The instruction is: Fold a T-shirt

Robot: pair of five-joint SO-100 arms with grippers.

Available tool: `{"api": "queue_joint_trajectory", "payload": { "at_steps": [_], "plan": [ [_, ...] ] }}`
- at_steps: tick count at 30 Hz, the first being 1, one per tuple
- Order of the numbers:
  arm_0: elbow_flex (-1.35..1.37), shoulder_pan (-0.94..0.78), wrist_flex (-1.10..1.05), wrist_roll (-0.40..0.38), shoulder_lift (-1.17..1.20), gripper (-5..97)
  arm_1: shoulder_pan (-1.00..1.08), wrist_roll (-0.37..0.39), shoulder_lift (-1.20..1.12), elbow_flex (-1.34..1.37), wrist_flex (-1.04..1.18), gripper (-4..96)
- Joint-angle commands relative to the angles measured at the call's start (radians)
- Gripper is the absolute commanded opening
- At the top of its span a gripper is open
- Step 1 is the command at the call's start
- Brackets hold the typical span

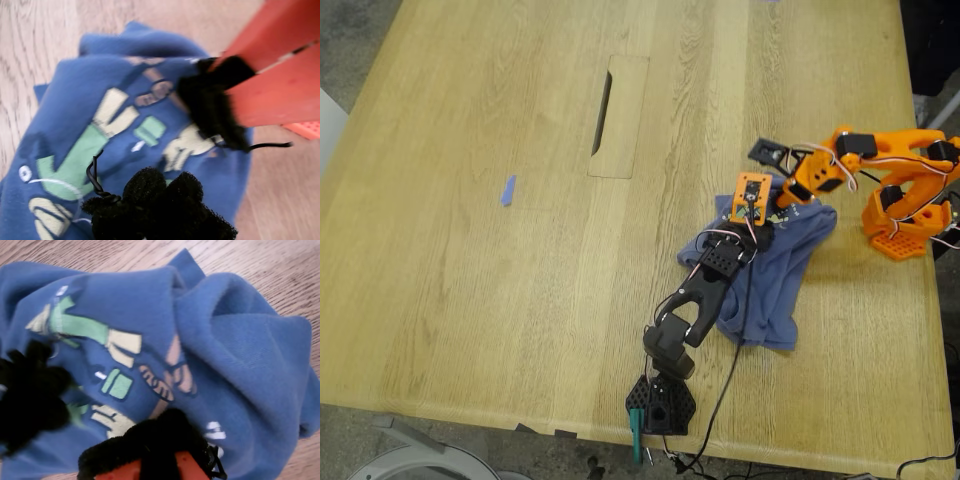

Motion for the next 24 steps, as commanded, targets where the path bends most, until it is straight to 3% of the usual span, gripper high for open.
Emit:
{"api": "queue_joint_trajectory", "payload": {
  "at_steps": [1,8,15,19,24],
  "plan": [
    [0.055,-0.043,-0.100,-0.021,0.020,0,0.043,0.006,0.135,0.170,-0.067,0.1],
    [0.207,-0.212,-0.183,-0.014,0.029,0,0.153,0.002,0.321,0.430,-0.120,0.1],
    [0.258,-0.351,-0.181,-0.011,0.101,1,0.282,-0.009,0.569,0.588,0.005,0.1],
    [0.264,-0.387,-0.156,-0.009,0.153,1,0.341,-0.015,0.652,0.580,0.104,0.1],
    [0.193,-0.354,-0.074,0.000,0.213,1,0.414,-0.037,0.578,0.437,0.133,0.0]
  ]
}}
